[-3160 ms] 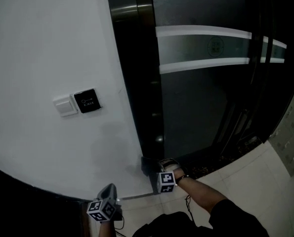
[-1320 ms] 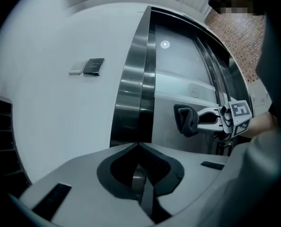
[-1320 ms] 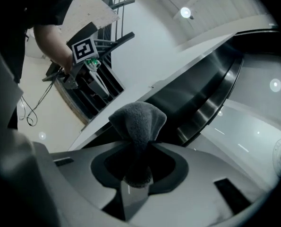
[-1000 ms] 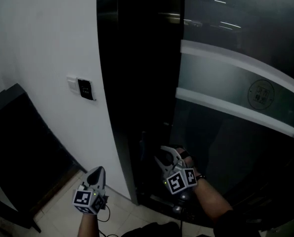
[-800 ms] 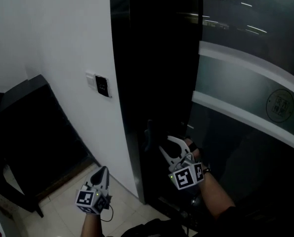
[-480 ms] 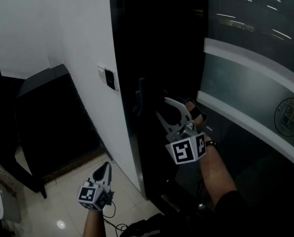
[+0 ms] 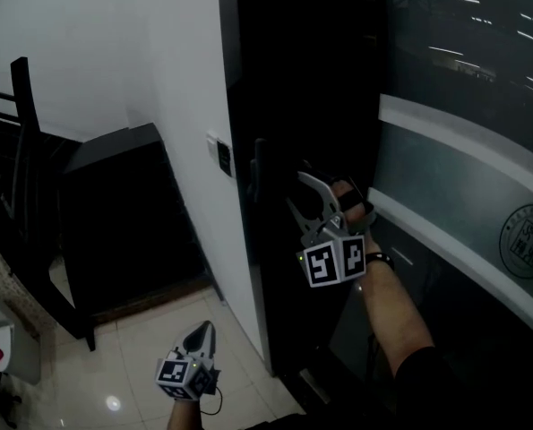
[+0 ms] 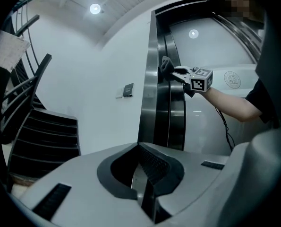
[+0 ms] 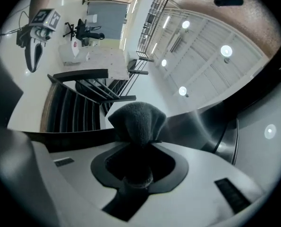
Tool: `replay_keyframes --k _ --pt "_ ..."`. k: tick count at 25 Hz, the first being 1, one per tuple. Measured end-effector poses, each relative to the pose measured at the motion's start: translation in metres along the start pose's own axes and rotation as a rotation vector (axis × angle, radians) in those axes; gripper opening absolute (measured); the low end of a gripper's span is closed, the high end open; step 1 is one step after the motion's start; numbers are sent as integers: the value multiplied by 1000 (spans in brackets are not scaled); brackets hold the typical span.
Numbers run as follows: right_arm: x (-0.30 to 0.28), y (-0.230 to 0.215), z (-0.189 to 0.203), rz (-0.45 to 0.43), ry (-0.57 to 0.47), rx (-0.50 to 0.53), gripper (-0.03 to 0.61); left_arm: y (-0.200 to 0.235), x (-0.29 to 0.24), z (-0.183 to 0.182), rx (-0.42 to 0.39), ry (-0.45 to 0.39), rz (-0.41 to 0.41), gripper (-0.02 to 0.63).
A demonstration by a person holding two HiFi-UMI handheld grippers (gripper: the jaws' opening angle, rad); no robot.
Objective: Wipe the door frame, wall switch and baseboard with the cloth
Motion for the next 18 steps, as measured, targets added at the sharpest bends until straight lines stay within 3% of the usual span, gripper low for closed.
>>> replay_keyframes --k 6,18 --pt "2 50 11 -52 56 69 94 17 5 -1 -2 15 14 -6" --pt "25 127 36 -135 138 83 94 36 -5 17 75 35 66 -6"
Point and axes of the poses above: the fingertips, and each gripper's own axes: x backward along the fingers, y to its left, z out of its underside, the point moved 3 cm from there along x, backward along the fingers, and after that the axes turned 13 degrees about y, right-handed, at the moved point
